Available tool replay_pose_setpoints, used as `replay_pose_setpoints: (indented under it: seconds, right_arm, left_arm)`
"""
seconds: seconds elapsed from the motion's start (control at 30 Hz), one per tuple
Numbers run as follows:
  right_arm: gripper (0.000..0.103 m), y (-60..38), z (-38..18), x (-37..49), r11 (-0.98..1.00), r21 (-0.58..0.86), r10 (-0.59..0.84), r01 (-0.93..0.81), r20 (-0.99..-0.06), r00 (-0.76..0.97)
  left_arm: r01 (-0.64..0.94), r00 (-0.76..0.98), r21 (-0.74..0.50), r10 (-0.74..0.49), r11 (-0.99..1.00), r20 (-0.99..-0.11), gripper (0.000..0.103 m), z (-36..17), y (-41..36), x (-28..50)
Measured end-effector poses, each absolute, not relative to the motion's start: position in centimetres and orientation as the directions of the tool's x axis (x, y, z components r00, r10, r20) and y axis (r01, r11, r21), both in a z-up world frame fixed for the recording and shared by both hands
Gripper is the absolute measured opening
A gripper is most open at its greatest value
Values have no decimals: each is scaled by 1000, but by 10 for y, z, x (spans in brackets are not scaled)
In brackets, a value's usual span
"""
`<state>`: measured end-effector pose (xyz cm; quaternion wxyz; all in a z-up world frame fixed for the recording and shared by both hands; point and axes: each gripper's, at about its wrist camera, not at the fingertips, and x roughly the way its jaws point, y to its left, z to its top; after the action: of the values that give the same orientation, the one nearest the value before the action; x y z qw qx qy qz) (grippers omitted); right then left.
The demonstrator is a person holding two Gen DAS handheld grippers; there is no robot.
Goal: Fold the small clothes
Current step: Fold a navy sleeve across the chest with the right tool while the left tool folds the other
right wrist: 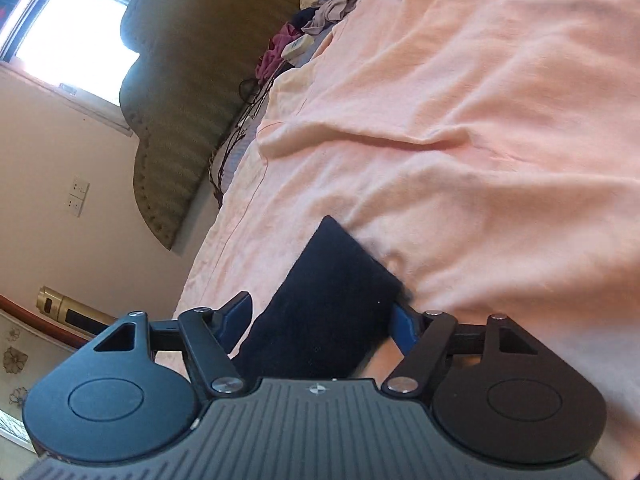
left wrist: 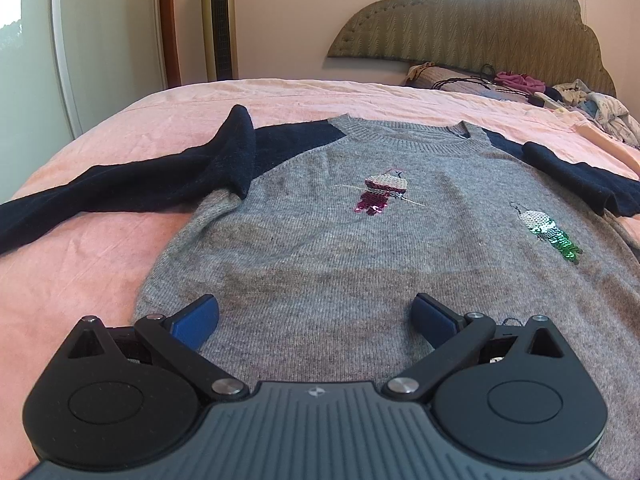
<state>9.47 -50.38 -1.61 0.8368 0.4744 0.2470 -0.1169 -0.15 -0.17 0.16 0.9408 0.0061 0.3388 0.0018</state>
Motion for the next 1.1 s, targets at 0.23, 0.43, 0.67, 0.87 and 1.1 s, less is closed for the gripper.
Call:
replay_pose_setpoints:
  seconds: [0.23,0.43,0.67,0.87,1.1]
  right_arm:
    - [14,-469,18,108,622,695,45,362,-493,869]
    - [14,-331,76,131,687,726,386,-21,-341,857]
    - [19,-182,46,170,624,771,613,-127,-382,692]
    - [71,-200,20,125,614,787,582,-65,-395,711]
    - [69,-255,-4,62,757,649,461,-68,-458,760]
  left_arm:
    - [2,772,0,-2,1000,-635,103,2,0,-2]
    - [4,774,-11,-10,1000,-633,103,2,1,-2]
    - [5,774,-14,-13,1000,-633,103,2,1,-2]
    - [14,768,-24,-26,1000,-640,103,4,4,-3]
    - [4,666,-600,-450,800,-595,103,26,36,46]
